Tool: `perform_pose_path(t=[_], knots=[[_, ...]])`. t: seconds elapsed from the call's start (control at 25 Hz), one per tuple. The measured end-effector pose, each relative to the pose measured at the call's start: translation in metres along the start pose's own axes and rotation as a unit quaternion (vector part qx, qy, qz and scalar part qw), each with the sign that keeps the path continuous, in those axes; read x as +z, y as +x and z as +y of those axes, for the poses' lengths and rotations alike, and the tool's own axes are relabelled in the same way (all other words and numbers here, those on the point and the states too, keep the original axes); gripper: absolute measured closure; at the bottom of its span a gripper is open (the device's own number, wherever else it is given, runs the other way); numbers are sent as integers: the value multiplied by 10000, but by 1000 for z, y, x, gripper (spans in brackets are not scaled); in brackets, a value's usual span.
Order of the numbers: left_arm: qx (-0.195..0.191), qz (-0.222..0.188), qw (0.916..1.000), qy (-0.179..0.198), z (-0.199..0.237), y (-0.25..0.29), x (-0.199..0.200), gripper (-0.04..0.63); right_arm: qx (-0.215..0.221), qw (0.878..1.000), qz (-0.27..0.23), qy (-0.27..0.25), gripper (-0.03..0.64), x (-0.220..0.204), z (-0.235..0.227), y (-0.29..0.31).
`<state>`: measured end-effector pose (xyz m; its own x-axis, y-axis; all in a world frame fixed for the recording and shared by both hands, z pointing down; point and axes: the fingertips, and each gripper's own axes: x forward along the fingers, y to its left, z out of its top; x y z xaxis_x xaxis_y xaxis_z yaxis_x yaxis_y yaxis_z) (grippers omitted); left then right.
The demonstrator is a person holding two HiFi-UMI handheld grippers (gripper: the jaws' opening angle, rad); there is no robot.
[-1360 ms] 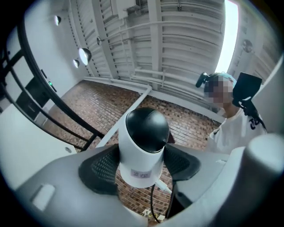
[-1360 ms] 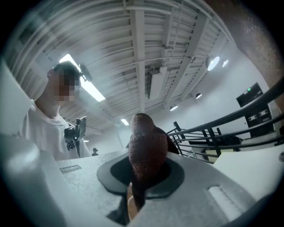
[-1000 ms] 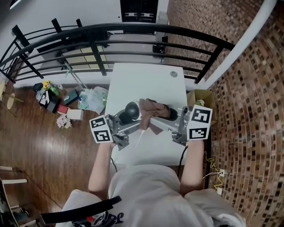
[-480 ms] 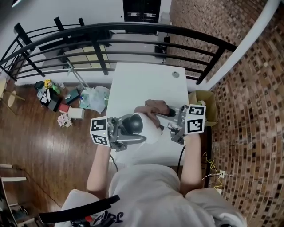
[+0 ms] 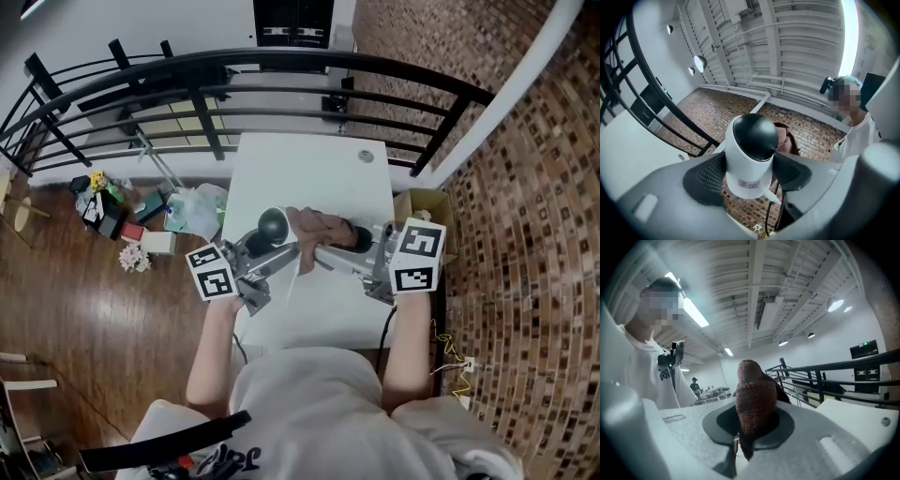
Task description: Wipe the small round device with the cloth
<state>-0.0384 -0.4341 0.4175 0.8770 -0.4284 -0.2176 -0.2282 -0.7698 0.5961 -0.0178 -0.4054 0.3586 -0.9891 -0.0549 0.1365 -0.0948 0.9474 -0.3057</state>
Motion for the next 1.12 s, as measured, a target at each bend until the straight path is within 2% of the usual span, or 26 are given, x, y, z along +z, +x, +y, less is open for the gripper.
perform_pose_path(t=[0.08,0.2,0.32,0.48,0.6,0.68,0.76,0.84,1.0,1.12], knots=[[-136,-15,9999,20,-8,5,1,258,-102,9999,51,31,589,-8,-4,4],[-309,22,9995,44,-15,5,0,258,-419,9989,-164,134,589,-3,-20,-5],[-749,237,9969,-1,-31,4,-8,258,-560,9974,-191,403,589,-10,-36,-14],[-1409,604,9881,140,-59,6,-22,257,-207,9928,-205,1166,589,-33,-45,-14],[-1865,604,9804,216,-78,5,-24,256,28,9886,-290,1477,589,-46,-44,-4],[-1964,534,9788,234,-83,4,-22,256,148,9858,-426,1620,589,-47,-43,1],[-1890,487,9804,256,-80,4,-20,257,101,9857,-492,1611,589,-45,-45,1],[-1624,430,9854,274,-69,6,-20,256,-112,9876,-576,1457,589,-38,-47,-6],[-530,26,9986,-4,-22,2,-5,258,-419,9925,-734,881,589,-11,-42,-24],[203,-208,9995,-86,9,-4,7,258,-341,9977,-471,348,589,0,-24,-22]])
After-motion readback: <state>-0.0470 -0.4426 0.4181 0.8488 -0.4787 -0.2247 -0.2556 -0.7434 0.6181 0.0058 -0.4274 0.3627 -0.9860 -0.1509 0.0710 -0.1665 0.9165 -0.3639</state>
